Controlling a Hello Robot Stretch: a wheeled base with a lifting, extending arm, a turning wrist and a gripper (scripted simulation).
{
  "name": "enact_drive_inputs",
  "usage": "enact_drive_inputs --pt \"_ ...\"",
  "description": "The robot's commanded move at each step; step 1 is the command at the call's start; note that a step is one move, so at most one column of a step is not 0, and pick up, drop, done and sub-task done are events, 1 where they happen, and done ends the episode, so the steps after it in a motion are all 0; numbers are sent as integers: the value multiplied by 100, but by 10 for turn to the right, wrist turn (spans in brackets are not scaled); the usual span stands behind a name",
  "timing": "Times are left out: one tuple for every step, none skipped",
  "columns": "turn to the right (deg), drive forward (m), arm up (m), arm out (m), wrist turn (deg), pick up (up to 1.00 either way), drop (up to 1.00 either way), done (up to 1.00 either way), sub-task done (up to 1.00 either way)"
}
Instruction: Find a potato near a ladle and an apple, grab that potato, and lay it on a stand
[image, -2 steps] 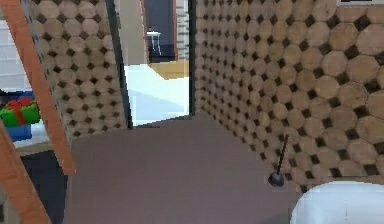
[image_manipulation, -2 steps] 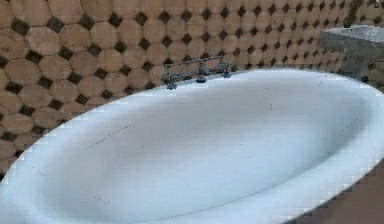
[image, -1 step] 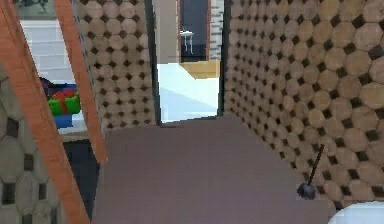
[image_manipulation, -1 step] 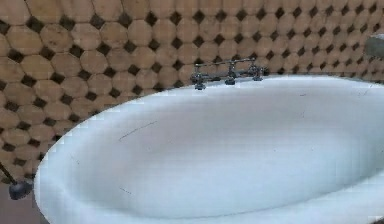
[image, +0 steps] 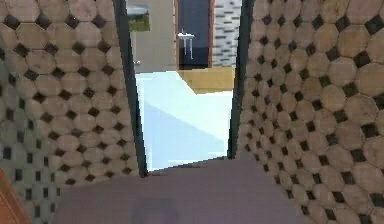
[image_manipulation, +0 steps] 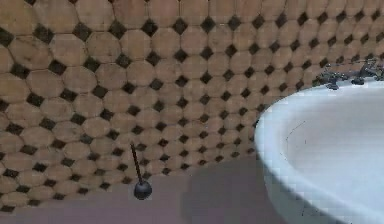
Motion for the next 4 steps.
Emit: enact_drive_inputs --pt "0 100 0 0 0 0 0 0 0" --pt "0 100 0 0 0 0 0 0 0" --pt "0 100 0 0 0 0 0 0 0" --pt "0 100 0 0 0 0 0 0 0"
